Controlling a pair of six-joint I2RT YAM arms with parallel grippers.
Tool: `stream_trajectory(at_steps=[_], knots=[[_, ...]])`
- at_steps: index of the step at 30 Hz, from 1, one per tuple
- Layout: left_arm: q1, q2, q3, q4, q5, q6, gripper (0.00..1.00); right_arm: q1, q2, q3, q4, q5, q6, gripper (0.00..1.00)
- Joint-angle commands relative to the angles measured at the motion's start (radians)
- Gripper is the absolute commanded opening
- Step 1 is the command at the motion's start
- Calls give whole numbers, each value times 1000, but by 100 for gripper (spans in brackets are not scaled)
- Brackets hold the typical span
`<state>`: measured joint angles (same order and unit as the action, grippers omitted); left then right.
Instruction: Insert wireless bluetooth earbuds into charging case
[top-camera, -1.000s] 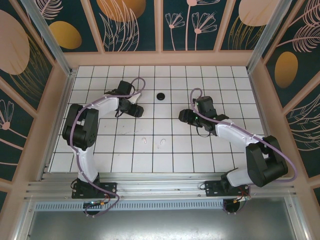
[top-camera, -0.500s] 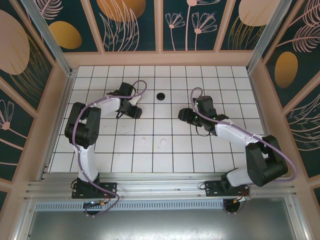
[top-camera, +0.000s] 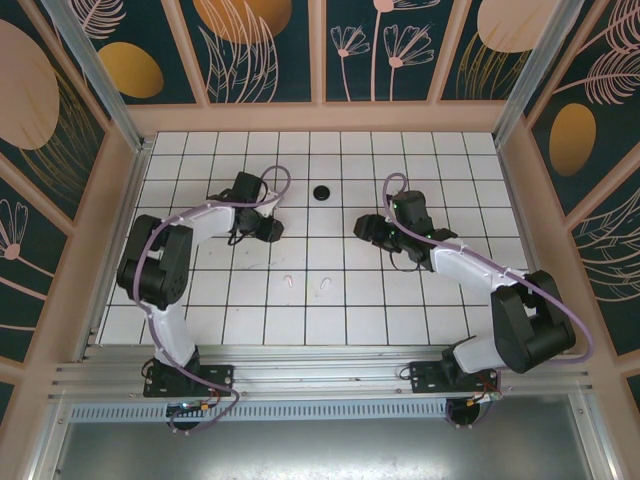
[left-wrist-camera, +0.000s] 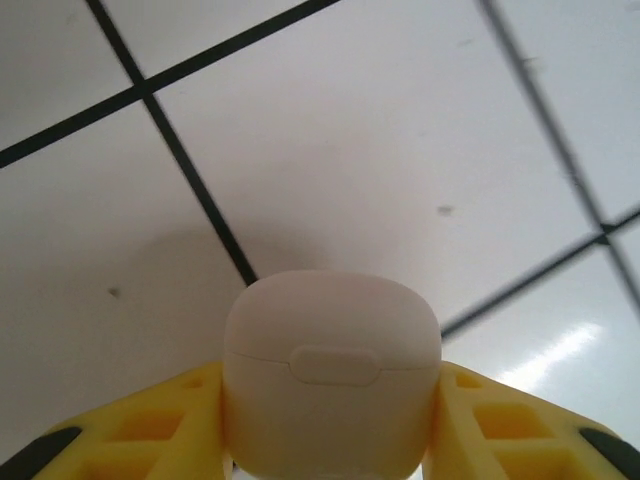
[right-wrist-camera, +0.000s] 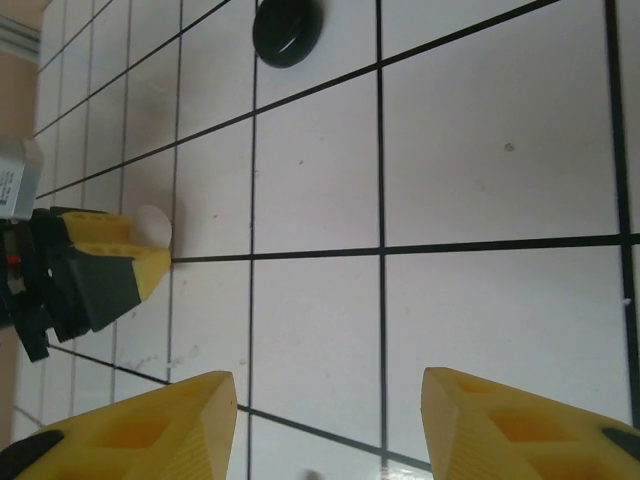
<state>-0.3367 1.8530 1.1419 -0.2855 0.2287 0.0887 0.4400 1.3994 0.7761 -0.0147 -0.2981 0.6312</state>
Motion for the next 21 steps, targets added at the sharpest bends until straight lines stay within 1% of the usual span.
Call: stream_trajectory(at_steps=[1,2,5,7,10,16,21], knots=[[-12,-132,-65,165,142,-19,36,-3,-53,26,49,-73,49,52],[-13,-180,-95,215,172,-21,36,-1,-64,35,48,-85,56,52],[-29,-258,-158,347,237,-38,34,14,-90,76,38,-109,62,52],[-56,-295,-186,408,254,-37,34,31,-101,110,20,-107,57,52],[-126,-327,-182,433,248,0,34,64,-111,169,-11,-97,46,52],[-227,-369,-176,500,243,-2,34,86,-111,217,-42,-104,35,52],[-270,-383,-176,523,236,-7,34,93,-112,217,-45,-135,41,50]])
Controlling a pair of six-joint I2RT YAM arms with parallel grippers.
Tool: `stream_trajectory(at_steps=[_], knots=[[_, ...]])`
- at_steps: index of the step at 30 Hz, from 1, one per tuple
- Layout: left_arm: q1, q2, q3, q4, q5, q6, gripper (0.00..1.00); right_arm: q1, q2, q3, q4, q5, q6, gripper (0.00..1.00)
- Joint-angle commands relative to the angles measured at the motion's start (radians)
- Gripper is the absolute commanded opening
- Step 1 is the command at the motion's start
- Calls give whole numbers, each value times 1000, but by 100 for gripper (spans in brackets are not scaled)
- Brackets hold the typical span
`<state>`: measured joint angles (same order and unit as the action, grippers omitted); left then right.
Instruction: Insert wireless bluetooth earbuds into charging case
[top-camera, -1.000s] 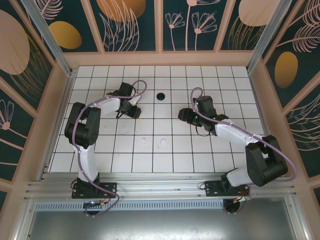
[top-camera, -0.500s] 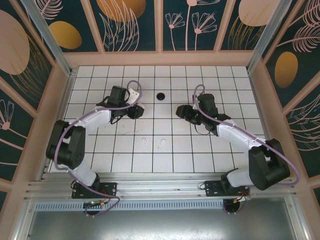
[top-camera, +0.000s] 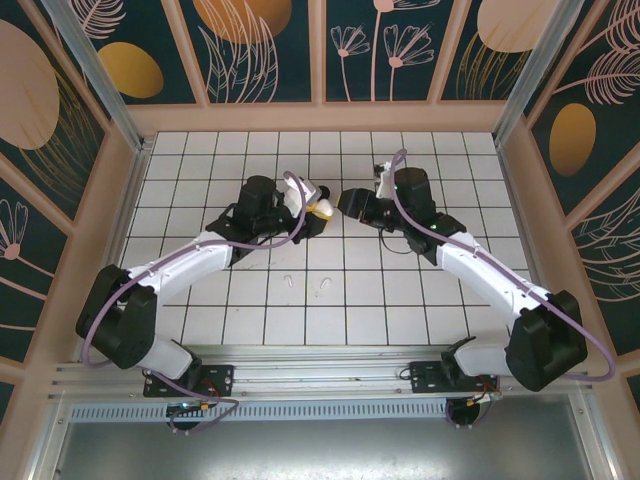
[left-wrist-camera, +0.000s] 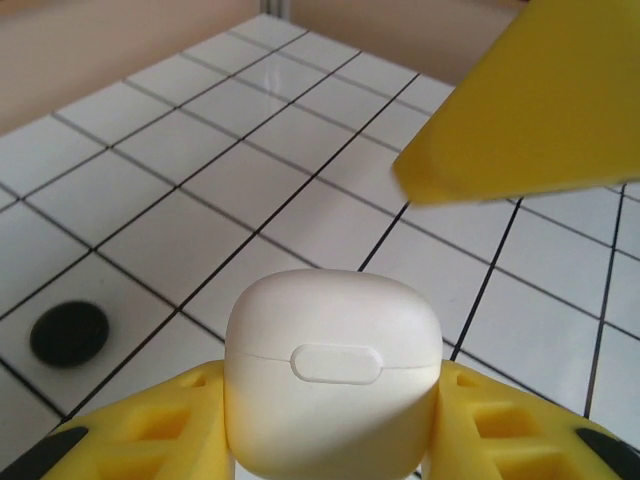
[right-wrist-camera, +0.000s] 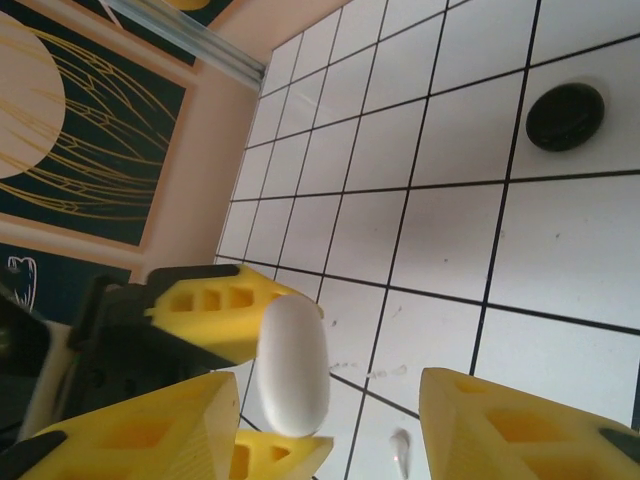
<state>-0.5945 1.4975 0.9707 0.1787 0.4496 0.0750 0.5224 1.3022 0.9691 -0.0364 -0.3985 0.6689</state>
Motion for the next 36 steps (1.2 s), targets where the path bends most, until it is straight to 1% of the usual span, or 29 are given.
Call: stream_trajectory(at_steps=[1,4,5,7,15,19,24,30,33,36], knots=[[-14,-29,-4,64,18,5,34,16,-14,23,-24,-39,4,50],[-18,-29,-4,67,25,4,34,19,-17,24,-30,-42,5,50],[-19,-28,-4,69,29,2,34,40,-17,26,-33,-42,4,50],[-23,-26,-4,70,34,3,34,49,-18,25,-33,-39,3,50],[-30,-45,-16,72,33,5,34,53,13,45,-34,-52,-3,48],[-31,-63,-30,71,31,11,35,56,34,56,-26,-80,-3,45],[-31,-75,-32,65,27,20,36,60,53,67,-14,-123,0,37],[-31,-76,-32,62,23,24,37,63,67,89,-39,-158,-20,36],[-30,-75,-28,64,23,23,38,64,70,100,-62,-158,-44,26],[-31,-77,-25,64,26,16,43,63,59,105,-74,-153,-94,16]])
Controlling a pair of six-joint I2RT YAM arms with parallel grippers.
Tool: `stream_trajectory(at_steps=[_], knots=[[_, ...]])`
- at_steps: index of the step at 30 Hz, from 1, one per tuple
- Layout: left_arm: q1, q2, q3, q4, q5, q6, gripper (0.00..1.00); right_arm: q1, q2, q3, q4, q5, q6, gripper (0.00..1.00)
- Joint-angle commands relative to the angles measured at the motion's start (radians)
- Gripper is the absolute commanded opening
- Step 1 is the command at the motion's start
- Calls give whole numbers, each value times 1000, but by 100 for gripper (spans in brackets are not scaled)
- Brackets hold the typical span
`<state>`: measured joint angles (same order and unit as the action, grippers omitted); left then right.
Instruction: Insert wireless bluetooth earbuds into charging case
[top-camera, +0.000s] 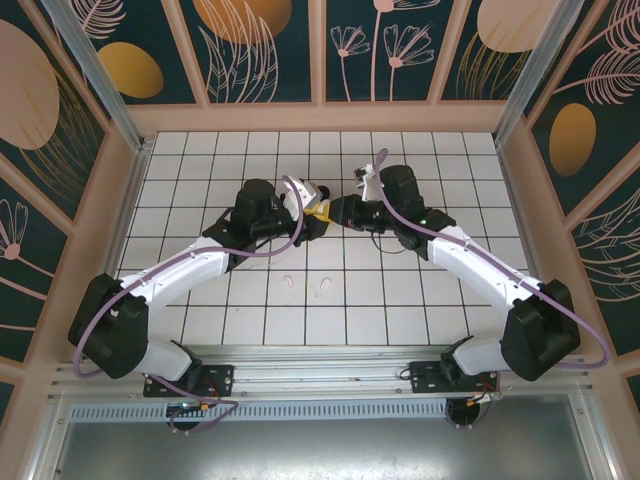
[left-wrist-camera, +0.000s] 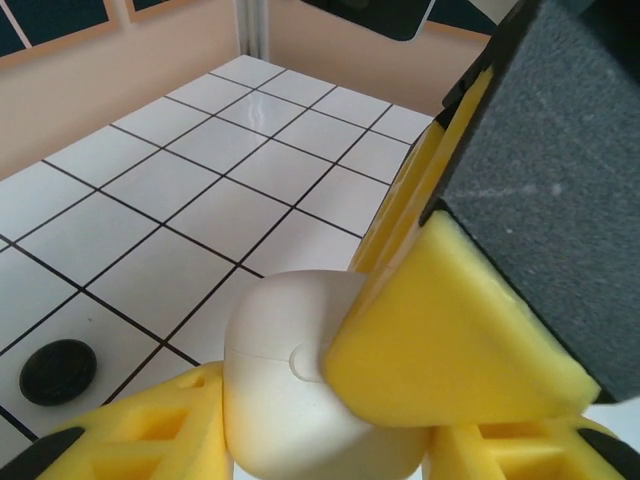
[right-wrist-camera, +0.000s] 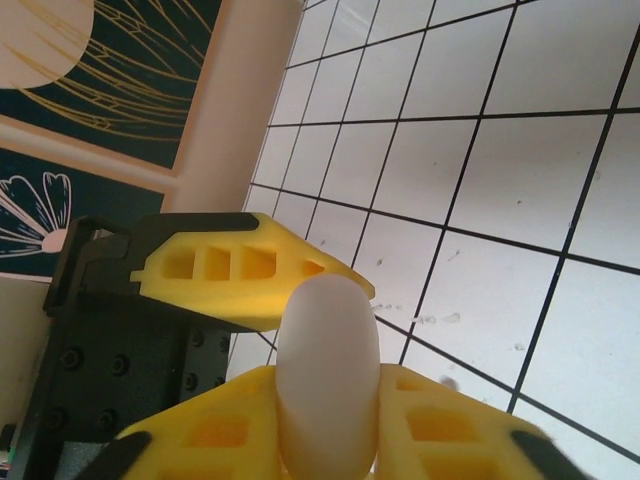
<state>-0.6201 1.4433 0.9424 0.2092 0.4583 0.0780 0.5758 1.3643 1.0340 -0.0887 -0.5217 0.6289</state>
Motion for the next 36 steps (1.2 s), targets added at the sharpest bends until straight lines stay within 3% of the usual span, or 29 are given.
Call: stream_trajectory(at_steps=[1,6,10,13,17,22,28,36], knots=[[-5,-26,4,34,18,10,45,6,-7,46,-31,-26,-79,14],[-6,-51,17,17,29,-3,58,-23,-14,111,-125,-38,-229,8],[4,-79,46,-33,52,-13,65,-115,-29,156,-188,-103,-351,6],[48,-98,62,-47,169,-49,68,-156,-43,196,-250,-150,-467,5],[137,-91,70,19,426,-163,67,-161,-42,263,-367,-197,-623,5],[154,-57,82,78,585,-196,64,-161,-57,278,-397,-306,-712,5],[154,10,123,68,669,-206,60,-156,-74,270,-374,-420,-738,4],[152,22,131,95,704,-180,53,-132,-73,270,-401,-467,-768,5]])
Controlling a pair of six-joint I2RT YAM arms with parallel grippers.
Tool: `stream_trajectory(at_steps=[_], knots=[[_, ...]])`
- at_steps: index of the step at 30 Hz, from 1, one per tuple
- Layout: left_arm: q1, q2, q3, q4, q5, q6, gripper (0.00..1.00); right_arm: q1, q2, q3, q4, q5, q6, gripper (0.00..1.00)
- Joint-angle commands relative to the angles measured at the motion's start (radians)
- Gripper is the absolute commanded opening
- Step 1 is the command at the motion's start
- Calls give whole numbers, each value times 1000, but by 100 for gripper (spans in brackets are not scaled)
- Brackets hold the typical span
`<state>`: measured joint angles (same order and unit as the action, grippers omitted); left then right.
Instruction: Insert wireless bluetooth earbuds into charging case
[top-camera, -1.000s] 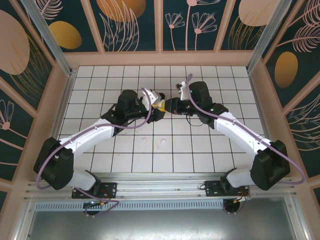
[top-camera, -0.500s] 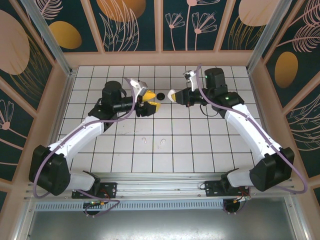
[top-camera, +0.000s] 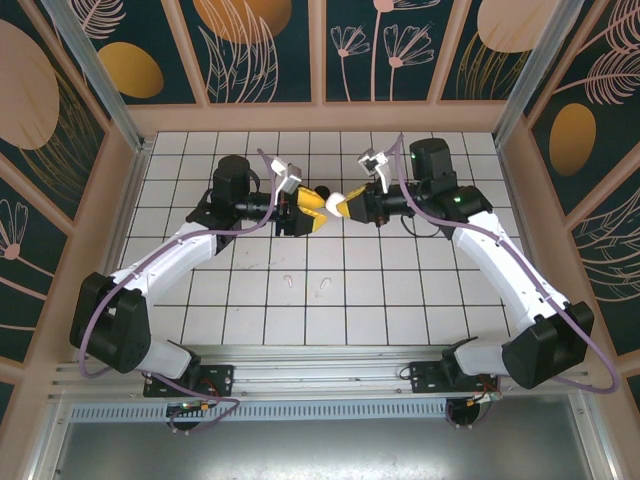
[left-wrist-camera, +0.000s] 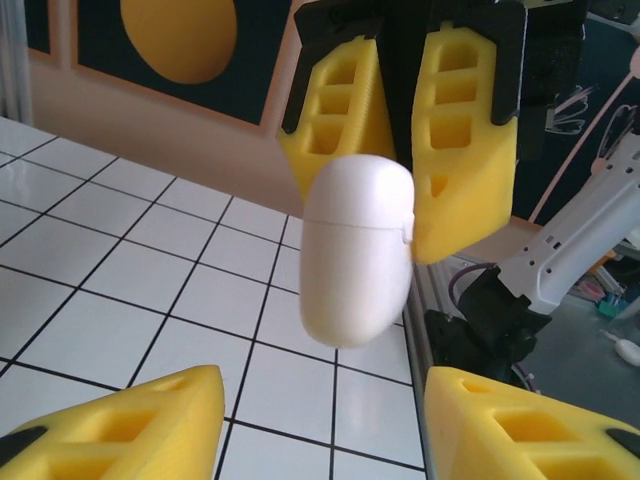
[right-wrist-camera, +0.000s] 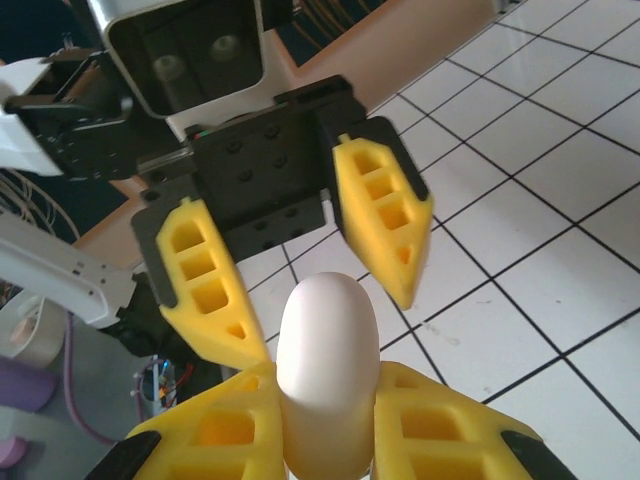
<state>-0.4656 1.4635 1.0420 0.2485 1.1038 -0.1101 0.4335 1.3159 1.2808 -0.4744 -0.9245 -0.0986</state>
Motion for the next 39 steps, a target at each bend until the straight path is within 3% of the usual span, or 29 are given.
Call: stream_trajectory(at_steps=[1,11,20,24,30,35,39], knots=[[-2,4,34,55,60,12,53,14,-24,22,-13,-69,-42,4],[-14,20,66,25,127,49,53,48,-23,18,-6,-79,-93,6],[-30,49,103,-93,149,124,35,53,-24,18,-6,-74,-94,6],[-31,48,102,-114,149,137,22,53,-27,21,-3,-52,-90,7],[-31,24,88,-114,104,127,15,52,-46,-6,67,65,-15,28],[-31,-21,26,-29,50,75,11,40,-39,-28,92,210,51,32],[-31,-64,-38,45,14,48,7,4,-26,-41,125,232,122,33]])
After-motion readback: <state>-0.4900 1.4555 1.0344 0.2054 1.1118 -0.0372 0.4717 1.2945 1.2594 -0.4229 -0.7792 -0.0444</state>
